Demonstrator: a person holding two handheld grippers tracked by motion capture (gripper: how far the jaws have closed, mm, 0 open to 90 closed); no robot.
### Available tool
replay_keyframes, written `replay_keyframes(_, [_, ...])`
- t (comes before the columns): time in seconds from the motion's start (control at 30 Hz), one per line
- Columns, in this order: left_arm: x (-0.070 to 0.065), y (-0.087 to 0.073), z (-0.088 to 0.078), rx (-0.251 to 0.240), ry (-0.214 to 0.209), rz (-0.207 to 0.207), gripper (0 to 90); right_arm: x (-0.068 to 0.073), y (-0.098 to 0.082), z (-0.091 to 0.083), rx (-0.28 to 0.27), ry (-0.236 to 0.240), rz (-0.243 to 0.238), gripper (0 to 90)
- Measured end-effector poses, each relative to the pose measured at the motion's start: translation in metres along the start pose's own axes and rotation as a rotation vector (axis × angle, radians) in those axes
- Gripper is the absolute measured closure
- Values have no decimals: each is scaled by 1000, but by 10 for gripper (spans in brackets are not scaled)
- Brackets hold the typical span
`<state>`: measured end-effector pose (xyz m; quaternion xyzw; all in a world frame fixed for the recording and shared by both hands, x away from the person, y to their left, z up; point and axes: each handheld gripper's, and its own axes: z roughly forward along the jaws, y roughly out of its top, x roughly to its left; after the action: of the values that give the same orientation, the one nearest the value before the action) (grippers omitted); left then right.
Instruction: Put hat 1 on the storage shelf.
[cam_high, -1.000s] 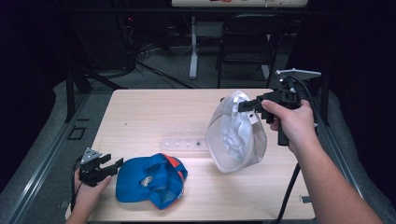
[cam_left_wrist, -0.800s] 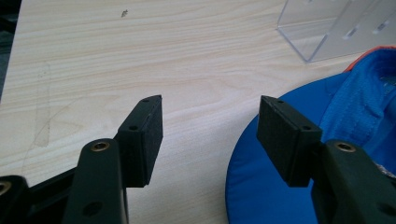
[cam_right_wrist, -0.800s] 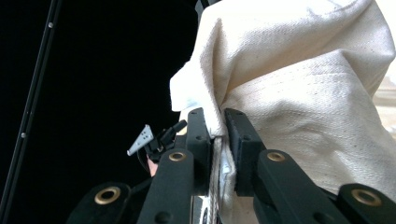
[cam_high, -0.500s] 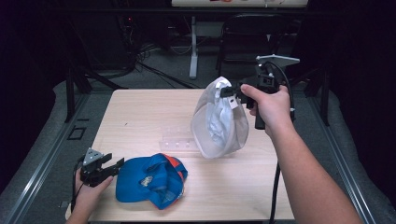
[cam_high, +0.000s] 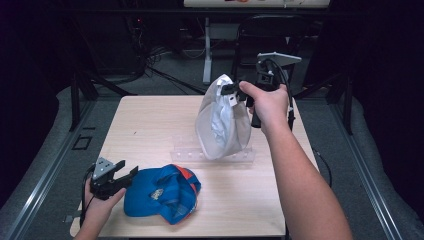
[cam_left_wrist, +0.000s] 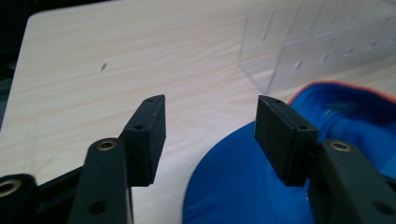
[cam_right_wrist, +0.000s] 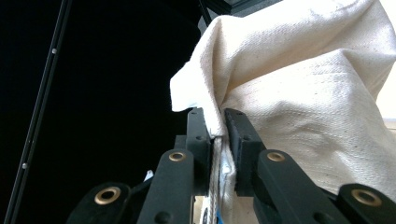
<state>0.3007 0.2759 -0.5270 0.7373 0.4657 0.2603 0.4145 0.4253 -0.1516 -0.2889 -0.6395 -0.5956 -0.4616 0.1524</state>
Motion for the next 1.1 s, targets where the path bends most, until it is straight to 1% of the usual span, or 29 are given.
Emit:
replay_keyframes(0.03, [0,0,0,0,0,0,443,0,0,0,0,0,0,810])
replay_keyframes(0.07, [-7,5,0,-14,-9,17,443,1,1,5,3,1,0,810])
replay_keyframes(0.1, [-12,8,0,-14,-21,28,443,1,1,5,3,1,0,810])
replay_keyframes(0.13, [-25,17,1,-23,-48,70,445,3,2,9,4,4,2,810])
replay_keyframes(0.2, [-38,26,3,-29,-78,110,445,5,1,12,4,4,-1,810])
replay_keyframes(0.23, [-38,26,3,-29,-78,110,445,5,1,12,4,4,-1,810])
replay_keyframes(0.27, [-52,37,6,-39,-108,131,445,7,1,15,9,4,-5,810])
replay_keyframes(0.3, [-52,37,6,-39,-108,131,445,7,1,15,9,4,-5,810])
replay_keyframes(0.33, [-66,47,11,-52,-144,141,445,9,1,17,6,-2,-4,810])
replay_keyframes(0.37, [-66,47,11,-52,-144,141,444,9,1,17,6,-2,-4,810])
replay_keyframes(0.43, [-81,58,16,-44,-170,167,443,10,1,19,9,0,-8,809])
replay_keyframes(0.47, [-93,64,21,-40,-189,188,440,11,1,20,9,-2,-8,810])
replay_keyframes(0.53, [-107,70,27,-36,-210,210,440,12,1,21,9,-5,-12,809])
replay_keyframes(0.57, [-107,70,27,-36,-210,210,440,12,1,21,9,-5,-12,809])
replay_keyframes(0.63, [-120,76,33,-32,-239,224,440,13,0,22,8,-3,-12,809])
replay_keyframes(0.67, [-131,79,38,-35,-253,232,441,13,0,23,8,-2,-12,809])
replay_keyframes(0.73, [-142,83,42,-31,-266,248,442,14,0,24,7,-1,-10,809])
replay_keyframes(0.77, [-142,83,42,-31,-266,248,443,14,0,25,6,-2,-11,809])
replay_keyframes(0.8, [-152,85,47,-34,-277,261,442,14,0,25,8,-4,-11,809])
replay_keyframes(0.83, [-157,86,49,-32,-278,270,442,14,0,25,8,-4,-11,809])
replay_keyframes(0.87, [-161,87,51,-27,-276,278,443,14,0,26,9,-3,-10,809])
replay_keyframes(0.9, [-161,87,51,-27,-276,278,443,14,0,26,9,-3,-10,809])
replay_keyframes(0.93, [-165,88,54,-24,-274,288,444,15,0,27,9,-6,-9,809])
replay_keyframes(1.0, [-170,90,57,-20,-271,292,445,15,0,27,11,-6,-11,809])
replay_keyframes(1.03, [-172,91,60,-18,-262,296,447,15,-1,28,16,-5,-13,809])
replay_keyframes(1.1, [-178,92,64,-4,-236,322,494,16,-2,31,19,-14,-18,809])
